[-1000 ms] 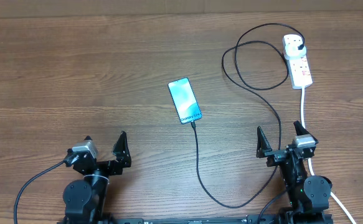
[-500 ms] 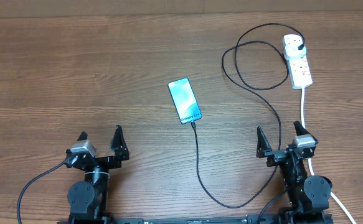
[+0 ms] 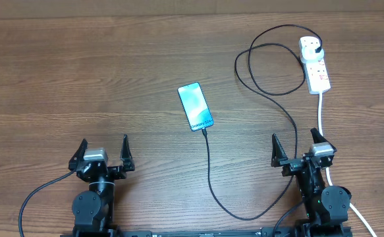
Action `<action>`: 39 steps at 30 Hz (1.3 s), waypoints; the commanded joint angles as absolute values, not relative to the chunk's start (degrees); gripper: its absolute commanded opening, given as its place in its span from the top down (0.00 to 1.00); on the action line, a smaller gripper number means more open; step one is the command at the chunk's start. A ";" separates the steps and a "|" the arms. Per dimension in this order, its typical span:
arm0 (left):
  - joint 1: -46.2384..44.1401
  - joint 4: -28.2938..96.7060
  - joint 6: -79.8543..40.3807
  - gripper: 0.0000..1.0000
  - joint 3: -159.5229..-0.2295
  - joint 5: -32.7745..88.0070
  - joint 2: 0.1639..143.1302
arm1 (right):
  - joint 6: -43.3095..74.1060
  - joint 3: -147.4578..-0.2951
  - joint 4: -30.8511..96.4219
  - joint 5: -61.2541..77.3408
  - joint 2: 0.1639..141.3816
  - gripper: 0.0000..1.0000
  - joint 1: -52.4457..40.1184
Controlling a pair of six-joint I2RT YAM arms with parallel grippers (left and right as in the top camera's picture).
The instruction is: Plug charger to phone and switch on socket
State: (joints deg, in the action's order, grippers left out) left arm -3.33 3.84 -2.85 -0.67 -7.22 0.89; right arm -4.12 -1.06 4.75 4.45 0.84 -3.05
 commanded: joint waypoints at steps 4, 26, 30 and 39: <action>-2.96 3.86 0.05 0.00 -0.27 -8.93 0.19 | -4.36 -0.47 4.60 4.10 0.16 0.00 -3.29; -2.96 3.77 0.05 0.01 -0.27 -7.88 0.21 | -4.36 -0.47 4.60 4.10 0.16 0.00 -3.29; -2.96 3.77 0.05 0.01 -0.27 -7.88 0.21 | -4.36 -0.47 4.60 4.10 0.16 0.00 -3.29; -2.96 3.77 0.05 0.00 -0.27 -7.88 0.21 | -4.36 -0.47 4.60 4.10 0.16 0.00 -3.29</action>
State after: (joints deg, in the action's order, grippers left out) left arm -3.33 3.84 -1.06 -0.67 -7.99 0.89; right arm -4.12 -1.06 4.75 4.45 0.84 -3.05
